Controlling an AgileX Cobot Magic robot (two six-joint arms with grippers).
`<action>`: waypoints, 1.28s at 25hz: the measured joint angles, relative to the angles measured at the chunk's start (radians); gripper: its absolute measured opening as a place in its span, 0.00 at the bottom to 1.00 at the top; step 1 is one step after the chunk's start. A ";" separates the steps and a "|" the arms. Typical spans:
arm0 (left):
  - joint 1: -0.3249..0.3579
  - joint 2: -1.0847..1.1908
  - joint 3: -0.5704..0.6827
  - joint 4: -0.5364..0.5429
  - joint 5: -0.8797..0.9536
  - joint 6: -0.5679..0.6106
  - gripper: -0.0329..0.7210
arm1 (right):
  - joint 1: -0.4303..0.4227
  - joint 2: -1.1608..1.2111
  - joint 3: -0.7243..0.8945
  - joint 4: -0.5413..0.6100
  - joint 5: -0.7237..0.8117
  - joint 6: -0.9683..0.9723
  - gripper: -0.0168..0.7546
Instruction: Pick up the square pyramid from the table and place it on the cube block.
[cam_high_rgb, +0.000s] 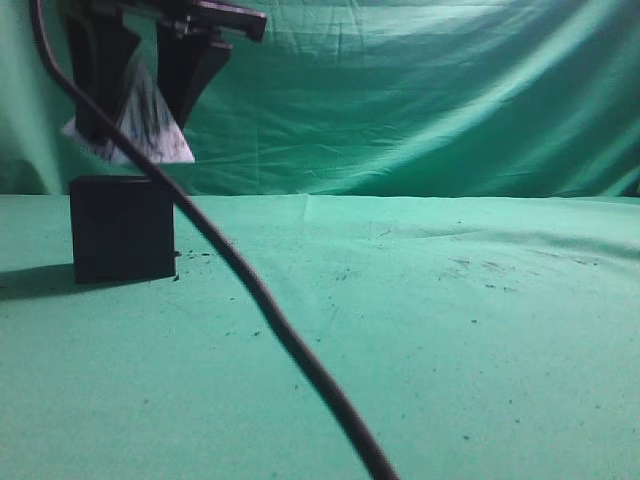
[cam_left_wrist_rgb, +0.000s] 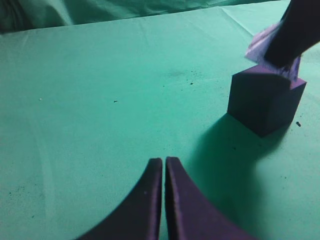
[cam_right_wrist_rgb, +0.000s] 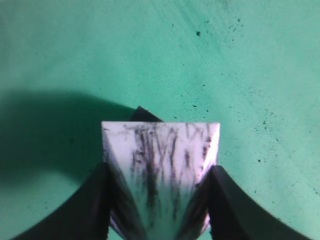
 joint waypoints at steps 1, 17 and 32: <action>0.000 0.000 0.000 0.000 0.000 0.000 0.04 | 0.000 0.012 0.000 -0.001 -0.007 0.000 0.49; 0.000 0.000 0.000 0.000 0.000 0.000 0.04 | 0.000 0.044 -0.186 0.009 0.053 0.000 0.80; 0.000 0.000 0.000 0.000 0.000 0.000 0.04 | 0.000 -0.117 -0.575 -0.013 0.295 0.048 0.02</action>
